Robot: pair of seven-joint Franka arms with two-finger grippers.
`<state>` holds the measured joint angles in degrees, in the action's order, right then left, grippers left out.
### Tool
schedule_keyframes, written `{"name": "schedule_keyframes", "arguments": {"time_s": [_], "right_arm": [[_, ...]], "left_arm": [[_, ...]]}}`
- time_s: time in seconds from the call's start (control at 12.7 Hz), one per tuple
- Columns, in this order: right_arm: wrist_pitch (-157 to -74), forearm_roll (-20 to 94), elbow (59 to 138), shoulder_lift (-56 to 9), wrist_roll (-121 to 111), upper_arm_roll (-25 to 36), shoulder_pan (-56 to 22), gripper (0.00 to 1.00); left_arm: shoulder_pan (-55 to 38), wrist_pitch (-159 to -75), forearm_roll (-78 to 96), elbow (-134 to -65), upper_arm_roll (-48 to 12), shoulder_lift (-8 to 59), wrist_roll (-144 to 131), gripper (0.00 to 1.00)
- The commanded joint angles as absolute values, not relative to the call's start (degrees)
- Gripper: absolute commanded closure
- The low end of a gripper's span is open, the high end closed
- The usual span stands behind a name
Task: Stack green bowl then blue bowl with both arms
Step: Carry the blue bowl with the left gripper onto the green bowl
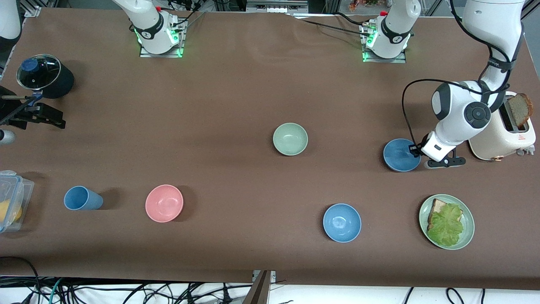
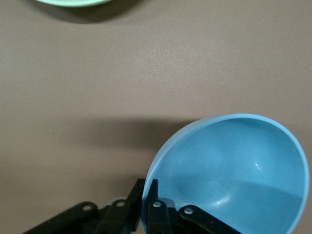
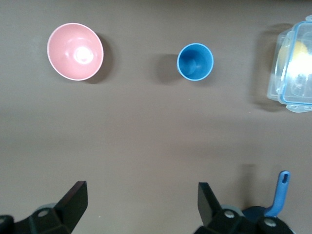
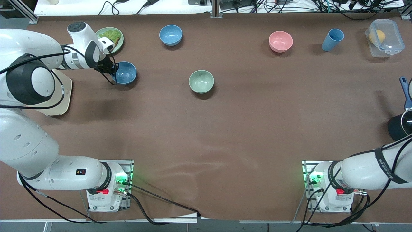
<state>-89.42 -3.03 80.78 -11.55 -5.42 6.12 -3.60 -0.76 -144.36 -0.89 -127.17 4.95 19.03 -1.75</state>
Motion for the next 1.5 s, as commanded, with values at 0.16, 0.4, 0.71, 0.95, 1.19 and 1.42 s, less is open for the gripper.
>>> {"name": "schedule_keyframes", "arguments": {"time_s": [0.16, 0.4, 0.71, 0.95, 1.19, 1.42], "right_arm": [[-89.1, -4.7, 80.9, -11.2, -4.7, 4.9, -3.3, 0.0], [-89.1, -4.5, 80.9, -11.2, -4.6, 5.0, -3.4, 0.0], [-89.2, -4.4, 80.9, -11.2, -4.8, 5.1, -3.3, 0.0], [-89.2, -4.3, 80.9, -11.2, -4.7, 5.1, -3.3, 0.0], [-89.2, -4.3, 80.9, -11.2, -4.9, 5.1, -3.3, 0.0], [-89.2, -4.3, 80.9, -11.2, -5.0, 5.1, -3.2, 0.0]], "left_arm": [[-1.4, -130.3, 9.5, -123.4, 0.6, 12.1, 2.7, 1.0], [-4.1, -130.3, 12.8, -123.0, -6.5, 12.3, 2.2, 1.0], [-11.1, -130.3, 25.9, -117.2, -9.6, 16.3, -3.1, 1.0], [-14.9, -132.9, 28.7, -114.0, -11.4, 19.6, -10.7, 1.0], [-18.1, -136.6, 28.0, -113.9, -11.4, 21.5, -10.8, 1.0], [-21.0, -139.7, 28.0, -114.3, -11.3, 23.1, -13.3, 1.0]]}}
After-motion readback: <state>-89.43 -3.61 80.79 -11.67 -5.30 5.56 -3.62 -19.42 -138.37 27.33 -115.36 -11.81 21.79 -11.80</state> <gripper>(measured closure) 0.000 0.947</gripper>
